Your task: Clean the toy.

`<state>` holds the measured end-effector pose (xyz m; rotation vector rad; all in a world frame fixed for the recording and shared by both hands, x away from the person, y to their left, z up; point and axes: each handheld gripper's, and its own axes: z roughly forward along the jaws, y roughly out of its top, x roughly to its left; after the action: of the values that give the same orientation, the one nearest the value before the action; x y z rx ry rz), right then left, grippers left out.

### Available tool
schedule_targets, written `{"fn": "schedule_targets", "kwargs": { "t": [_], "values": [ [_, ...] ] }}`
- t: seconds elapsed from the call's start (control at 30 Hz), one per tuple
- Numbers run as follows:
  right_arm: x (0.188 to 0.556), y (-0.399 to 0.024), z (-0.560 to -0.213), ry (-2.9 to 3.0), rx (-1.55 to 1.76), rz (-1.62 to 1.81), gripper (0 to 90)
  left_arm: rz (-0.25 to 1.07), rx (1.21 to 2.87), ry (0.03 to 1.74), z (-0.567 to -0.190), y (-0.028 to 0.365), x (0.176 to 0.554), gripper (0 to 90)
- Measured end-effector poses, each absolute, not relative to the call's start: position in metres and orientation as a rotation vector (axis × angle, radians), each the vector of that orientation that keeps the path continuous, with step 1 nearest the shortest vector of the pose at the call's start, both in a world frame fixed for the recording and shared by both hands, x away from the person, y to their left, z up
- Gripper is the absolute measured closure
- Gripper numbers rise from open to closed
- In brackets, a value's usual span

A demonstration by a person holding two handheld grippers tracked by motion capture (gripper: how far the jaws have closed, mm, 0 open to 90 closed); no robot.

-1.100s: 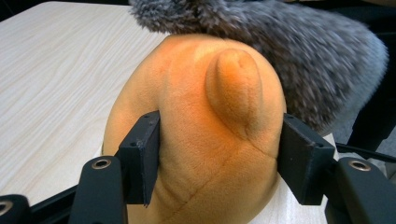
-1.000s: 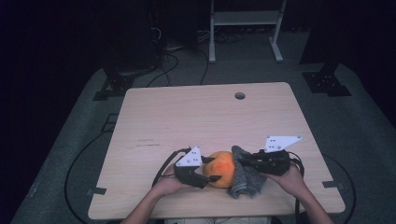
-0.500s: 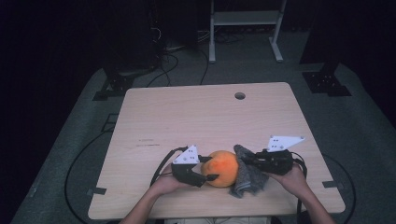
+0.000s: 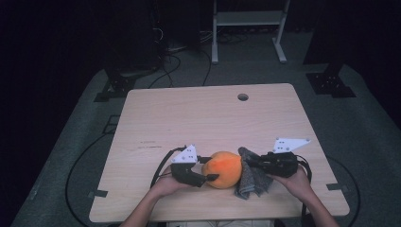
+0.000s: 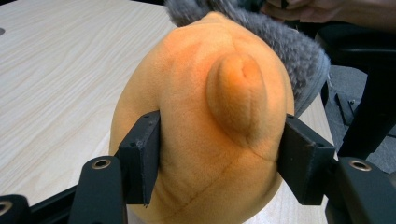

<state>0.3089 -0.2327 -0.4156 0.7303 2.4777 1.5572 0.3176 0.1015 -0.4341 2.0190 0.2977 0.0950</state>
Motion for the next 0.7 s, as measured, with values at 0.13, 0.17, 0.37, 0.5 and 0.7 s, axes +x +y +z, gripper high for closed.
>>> {"fn": "schedule_targets", "kwargs": {
  "t": [0.13, 0.17, 0.37, 0.5, 0.7],
  "values": [
    [0.3, -0.233, -0.413, 2.461, 0.721, 1.636, 81.5, 0.1, 2.02, 0.288, -0.434, 0.098, 0.317, 37.2],
    [0.299, -0.231, -0.41, 2.453, 0.701, 1.651, 81.5, 0.102, 2.021, 0.286, -0.434, 0.097, 0.316, 37.2],
    [0.306, -0.216, -0.4, 2.443, 0.649, 1.679, 81.3, 0.146, 2.034, 0.229, -0.436, 0.089, 0.307, 37.3],
    [0.31, -0.224, -0.41, 2.453, 0.705, 1.639, 81.4, 0.12, 2.026, 0.238, -0.437, 0.092, 0.309, 37.8],
    [0.302, -0.234, -0.42, 2.469, 0.732, 1.62, 81.4, 0.114, 2.017, 0.227, -0.434, 0.09, 0.309, 20.1]
  ]
}}
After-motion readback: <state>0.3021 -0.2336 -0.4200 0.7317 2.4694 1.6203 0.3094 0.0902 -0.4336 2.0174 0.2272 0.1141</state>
